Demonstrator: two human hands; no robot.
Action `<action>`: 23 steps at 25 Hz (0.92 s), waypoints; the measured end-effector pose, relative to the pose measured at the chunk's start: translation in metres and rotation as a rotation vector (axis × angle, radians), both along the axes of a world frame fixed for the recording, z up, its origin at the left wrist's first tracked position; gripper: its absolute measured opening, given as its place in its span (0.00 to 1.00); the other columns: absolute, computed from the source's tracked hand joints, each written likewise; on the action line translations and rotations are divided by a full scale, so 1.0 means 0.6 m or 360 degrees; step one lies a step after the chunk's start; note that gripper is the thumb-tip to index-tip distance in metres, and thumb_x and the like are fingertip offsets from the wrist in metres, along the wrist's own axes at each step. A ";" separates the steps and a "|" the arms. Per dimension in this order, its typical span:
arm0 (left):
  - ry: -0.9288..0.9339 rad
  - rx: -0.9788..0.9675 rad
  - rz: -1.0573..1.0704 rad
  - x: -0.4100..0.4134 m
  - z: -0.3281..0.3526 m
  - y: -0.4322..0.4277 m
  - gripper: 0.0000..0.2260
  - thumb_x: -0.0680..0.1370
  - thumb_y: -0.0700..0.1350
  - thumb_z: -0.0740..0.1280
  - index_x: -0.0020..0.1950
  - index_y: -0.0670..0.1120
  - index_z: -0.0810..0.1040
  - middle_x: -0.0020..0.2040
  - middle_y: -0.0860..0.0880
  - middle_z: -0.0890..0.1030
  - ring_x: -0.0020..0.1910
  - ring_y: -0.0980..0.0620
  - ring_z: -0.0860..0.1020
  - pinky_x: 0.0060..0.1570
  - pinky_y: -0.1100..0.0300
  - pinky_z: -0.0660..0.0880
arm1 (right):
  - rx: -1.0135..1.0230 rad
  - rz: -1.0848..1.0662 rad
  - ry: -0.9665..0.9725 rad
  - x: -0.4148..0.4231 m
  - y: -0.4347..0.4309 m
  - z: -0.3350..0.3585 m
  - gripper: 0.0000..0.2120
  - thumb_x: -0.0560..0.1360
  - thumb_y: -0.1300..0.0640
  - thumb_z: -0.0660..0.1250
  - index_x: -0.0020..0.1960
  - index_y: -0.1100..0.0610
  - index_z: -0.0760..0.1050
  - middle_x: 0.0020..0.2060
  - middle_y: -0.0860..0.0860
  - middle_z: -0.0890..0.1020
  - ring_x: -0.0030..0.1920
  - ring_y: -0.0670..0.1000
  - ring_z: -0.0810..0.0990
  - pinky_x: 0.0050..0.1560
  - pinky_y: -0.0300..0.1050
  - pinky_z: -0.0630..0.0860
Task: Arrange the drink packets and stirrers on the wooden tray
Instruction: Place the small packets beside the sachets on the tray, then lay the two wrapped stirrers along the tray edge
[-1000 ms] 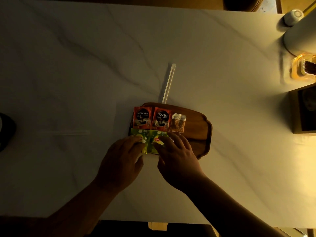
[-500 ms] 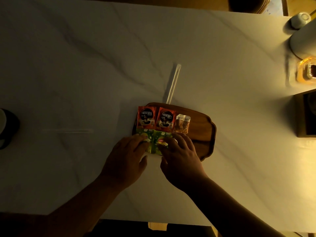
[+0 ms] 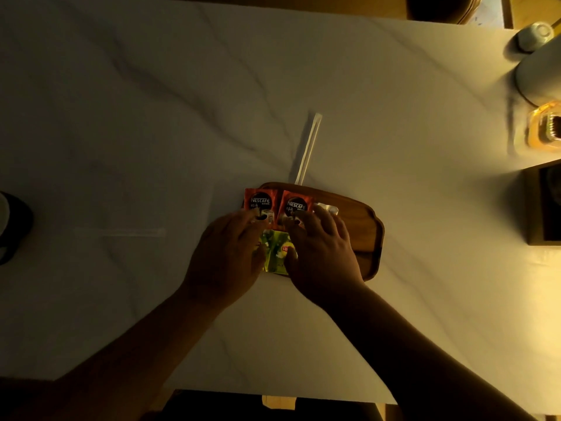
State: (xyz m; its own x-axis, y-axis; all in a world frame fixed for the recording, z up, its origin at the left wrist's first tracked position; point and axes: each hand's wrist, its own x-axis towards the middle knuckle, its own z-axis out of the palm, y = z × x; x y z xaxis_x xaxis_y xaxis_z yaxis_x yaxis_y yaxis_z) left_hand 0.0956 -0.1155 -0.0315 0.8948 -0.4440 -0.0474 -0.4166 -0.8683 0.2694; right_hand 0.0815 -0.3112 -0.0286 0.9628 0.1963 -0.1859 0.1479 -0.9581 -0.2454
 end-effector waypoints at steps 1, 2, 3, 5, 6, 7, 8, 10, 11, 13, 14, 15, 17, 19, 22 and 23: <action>0.0035 0.0029 -0.0008 0.012 0.000 -0.004 0.21 0.78 0.51 0.65 0.69 0.45 0.75 0.69 0.42 0.75 0.68 0.43 0.72 0.66 0.49 0.71 | -0.0046 0.0027 0.0034 0.012 -0.001 -0.002 0.29 0.74 0.43 0.67 0.72 0.49 0.68 0.72 0.55 0.72 0.75 0.63 0.60 0.71 0.69 0.60; 0.0071 0.0059 -0.0015 0.022 0.000 -0.006 0.21 0.77 0.51 0.65 0.69 0.45 0.75 0.70 0.42 0.75 0.69 0.42 0.72 0.66 0.47 0.71 | -0.0086 0.0059 0.0069 0.021 -0.002 -0.004 0.28 0.74 0.43 0.66 0.72 0.49 0.68 0.73 0.56 0.71 0.76 0.63 0.59 0.71 0.70 0.58; 0.0096 0.0079 -0.0016 0.029 -0.001 -0.008 0.22 0.76 0.50 0.67 0.69 0.46 0.75 0.70 0.42 0.75 0.69 0.41 0.72 0.66 0.46 0.72 | -0.0114 0.0087 0.0097 0.026 -0.003 -0.007 0.28 0.74 0.43 0.65 0.72 0.49 0.69 0.73 0.56 0.70 0.76 0.64 0.57 0.72 0.70 0.57; 0.0104 0.0103 -0.0020 0.037 -0.003 -0.009 0.22 0.75 0.49 0.69 0.68 0.45 0.76 0.69 0.41 0.76 0.67 0.39 0.74 0.64 0.44 0.72 | -0.0131 0.0117 0.0114 0.030 -0.008 -0.012 0.28 0.75 0.42 0.65 0.72 0.48 0.69 0.74 0.55 0.69 0.77 0.64 0.56 0.73 0.69 0.55; 0.0097 0.0116 -0.0031 0.040 -0.004 -0.009 0.22 0.74 0.49 0.70 0.67 0.45 0.76 0.68 0.41 0.76 0.66 0.39 0.75 0.64 0.44 0.72 | -0.0125 0.0125 0.0103 0.032 -0.011 -0.014 0.27 0.74 0.42 0.65 0.72 0.48 0.69 0.74 0.55 0.69 0.77 0.64 0.56 0.72 0.69 0.55; 0.0093 0.0126 -0.0042 0.041 -0.005 -0.008 0.22 0.74 0.49 0.70 0.67 0.45 0.76 0.68 0.40 0.76 0.66 0.39 0.75 0.64 0.43 0.72 | -0.0118 0.0134 0.0091 0.033 -0.013 -0.016 0.27 0.74 0.43 0.65 0.72 0.47 0.70 0.74 0.54 0.69 0.77 0.64 0.56 0.72 0.69 0.55; 0.0095 0.0131 -0.0053 0.043 -0.007 -0.008 0.22 0.74 0.49 0.70 0.67 0.45 0.76 0.69 0.41 0.76 0.67 0.39 0.74 0.64 0.43 0.72 | -0.0111 0.0143 0.0085 0.033 -0.014 -0.018 0.27 0.74 0.43 0.66 0.71 0.47 0.70 0.74 0.54 0.69 0.77 0.64 0.56 0.72 0.69 0.55; 0.0116 0.0136 -0.0067 0.043 -0.008 -0.007 0.22 0.75 0.49 0.70 0.68 0.45 0.75 0.70 0.41 0.75 0.68 0.39 0.73 0.65 0.43 0.71 | -0.0098 0.0156 0.0087 0.032 -0.016 -0.021 0.26 0.74 0.43 0.66 0.72 0.47 0.70 0.74 0.53 0.69 0.77 0.63 0.55 0.72 0.68 0.54; 0.0132 0.0141 -0.0068 0.043 -0.009 -0.007 0.22 0.75 0.49 0.69 0.68 0.45 0.74 0.70 0.42 0.75 0.69 0.40 0.73 0.66 0.43 0.71 | -0.0094 0.0161 0.0086 0.031 -0.017 -0.023 0.26 0.75 0.43 0.66 0.72 0.46 0.70 0.75 0.53 0.69 0.77 0.63 0.55 0.72 0.67 0.53; 0.0149 0.0155 -0.0060 0.042 -0.008 -0.006 0.23 0.76 0.50 0.68 0.69 0.46 0.74 0.71 0.42 0.74 0.70 0.40 0.71 0.67 0.43 0.70 | -0.0082 0.0161 0.0088 0.031 -0.019 -0.024 0.26 0.74 0.43 0.66 0.71 0.46 0.70 0.74 0.53 0.69 0.77 0.63 0.56 0.72 0.67 0.53; 0.0144 0.0156 -0.0059 0.041 -0.008 -0.007 0.22 0.76 0.50 0.69 0.69 0.46 0.74 0.71 0.42 0.74 0.70 0.40 0.71 0.67 0.42 0.70 | -0.0075 0.0158 0.0093 0.030 -0.020 -0.023 0.26 0.74 0.43 0.66 0.71 0.46 0.70 0.74 0.53 0.70 0.77 0.63 0.56 0.72 0.67 0.54; 0.0131 0.0146 -0.0062 0.041 -0.007 -0.007 0.22 0.76 0.49 0.69 0.69 0.45 0.75 0.71 0.42 0.74 0.70 0.40 0.72 0.67 0.42 0.70 | -0.0073 0.0154 0.0097 0.030 -0.020 -0.021 0.26 0.74 0.43 0.66 0.71 0.47 0.70 0.74 0.53 0.70 0.76 0.63 0.57 0.72 0.67 0.55; 0.0075 0.0088 -0.0069 0.040 -0.004 -0.007 0.20 0.76 0.49 0.67 0.67 0.45 0.76 0.69 0.41 0.76 0.68 0.40 0.73 0.66 0.44 0.71 | -0.0053 0.0135 0.0058 0.030 -0.016 -0.016 0.25 0.74 0.45 0.67 0.70 0.48 0.71 0.72 0.53 0.72 0.75 0.62 0.61 0.70 0.66 0.60; -0.0006 0.0035 -0.0004 0.041 0.003 0.002 0.17 0.77 0.49 0.64 0.64 0.45 0.77 0.64 0.43 0.78 0.63 0.42 0.75 0.61 0.46 0.73 | 0.0051 0.0042 -0.0050 0.039 -0.015 -0.008 0.22 0.74 0.46 0.66 0.67 0.49 0.72 0.66 0.53 0.77 0.69 0.61 0.69 0.65 0.62 0.68; -0.0058 0.0080 0.0218 0.040 0.016 0.044 0.12 0.76 0.46 0.65 0.58 0.46 0.79 0.57 0.45 0.79 0.55 0.42 0.77 0.51 0.47 0.75 | 0.0214 -0.0133 -0.0094 0.086 -0.027 0.002 0.16 0.76 0.48 0.64 0.61 0.52 0.75 0.55 0.52 0.80 0.56 0.56 0.77 0.52 0.53 0.76; -0.0055 0.0145 0.0305 0.039 0.019 0.066 0.11 0.75 0.45 0.66 0.57 0.46 0.79 0.56 0.45 0.80 0.53 0.41 0.77 0.49 0.46 0.76 | 0.0239 -0.0179 -0.0096 0.108 -0.032 0.001 0.13 0.76 0.49 0.66 0.58 0.54 0.77 0.51 0.52 0.81 0.51 0.55 0.79 0.47 0.51 0.77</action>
